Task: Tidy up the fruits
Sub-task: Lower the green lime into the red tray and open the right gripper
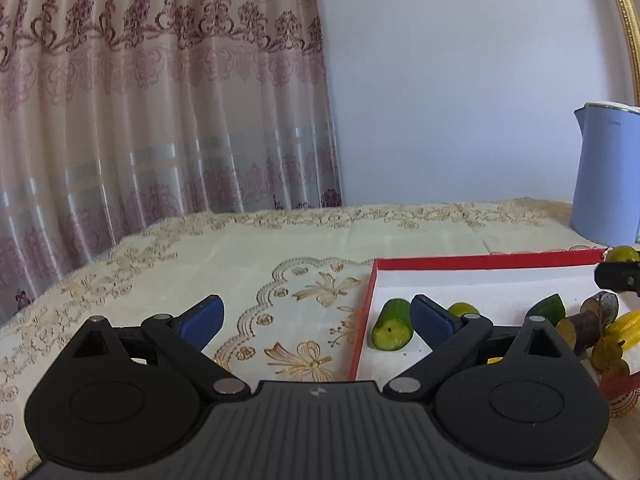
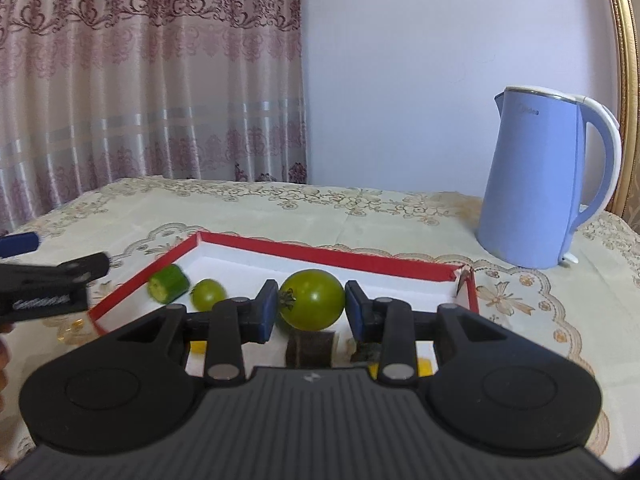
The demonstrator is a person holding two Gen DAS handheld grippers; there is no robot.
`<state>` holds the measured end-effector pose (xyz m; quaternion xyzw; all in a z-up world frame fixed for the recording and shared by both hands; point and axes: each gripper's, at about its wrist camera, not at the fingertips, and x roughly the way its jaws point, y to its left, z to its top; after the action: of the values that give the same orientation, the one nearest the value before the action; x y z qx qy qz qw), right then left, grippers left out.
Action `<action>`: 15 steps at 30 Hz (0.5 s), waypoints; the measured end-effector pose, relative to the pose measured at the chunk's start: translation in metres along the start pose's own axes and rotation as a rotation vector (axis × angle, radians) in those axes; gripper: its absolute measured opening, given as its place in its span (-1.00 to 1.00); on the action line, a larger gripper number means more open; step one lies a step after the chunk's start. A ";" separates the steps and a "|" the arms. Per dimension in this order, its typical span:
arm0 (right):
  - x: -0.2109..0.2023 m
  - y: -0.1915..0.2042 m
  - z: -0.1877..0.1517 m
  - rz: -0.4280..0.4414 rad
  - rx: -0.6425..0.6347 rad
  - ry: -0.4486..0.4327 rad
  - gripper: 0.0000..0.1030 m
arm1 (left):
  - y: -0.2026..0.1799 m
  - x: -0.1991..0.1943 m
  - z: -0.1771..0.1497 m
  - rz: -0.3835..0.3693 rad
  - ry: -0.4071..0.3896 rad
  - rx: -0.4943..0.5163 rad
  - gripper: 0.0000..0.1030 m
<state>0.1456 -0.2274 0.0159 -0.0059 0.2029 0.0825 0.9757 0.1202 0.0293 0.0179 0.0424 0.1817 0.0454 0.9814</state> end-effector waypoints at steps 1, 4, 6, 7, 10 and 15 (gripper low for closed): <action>0.005 -0.002 0.001 -0.005 0.004 0.005 -0.35 | 0.001 0.002 0.000 -0.002 0.010 -0.006 0.94; 0.017 -0.005 0.002 -0.011 0.018 0.024 -0.35 | 0.004 0.005 0.000 -0.009 0.033 -0.023 0.94; 0.025 -0.006 0.002 -0.020 0.018 0.038 -0.35 | 0.005 0.005 -0.001 -0.008 0.035 -0.025 0.94; 0.028 -0.008 0.002 -0.023 0.018 0.041 -0.35 | 0.005 0.004 -0.001 -0.007 0.035 -0.025 0.94; 0.037 -0.009 0.001 -0.029 0.027 0.056 -0.35 | 0.005 0.005 -0.001 -0.013 0.040 -0.021 0.94; 0.046 -0.012 0.000 -0.041 0.036 0.071 -0.35 | 0.004 0.006 -0.001 -0.017 0.045 -0.020 0.95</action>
<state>0.1889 -0.2322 -0.0030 0.0048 0.2387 0.0587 0.9693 0.1246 0.0338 0.0152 0.0301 0.2038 0.0397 0.9777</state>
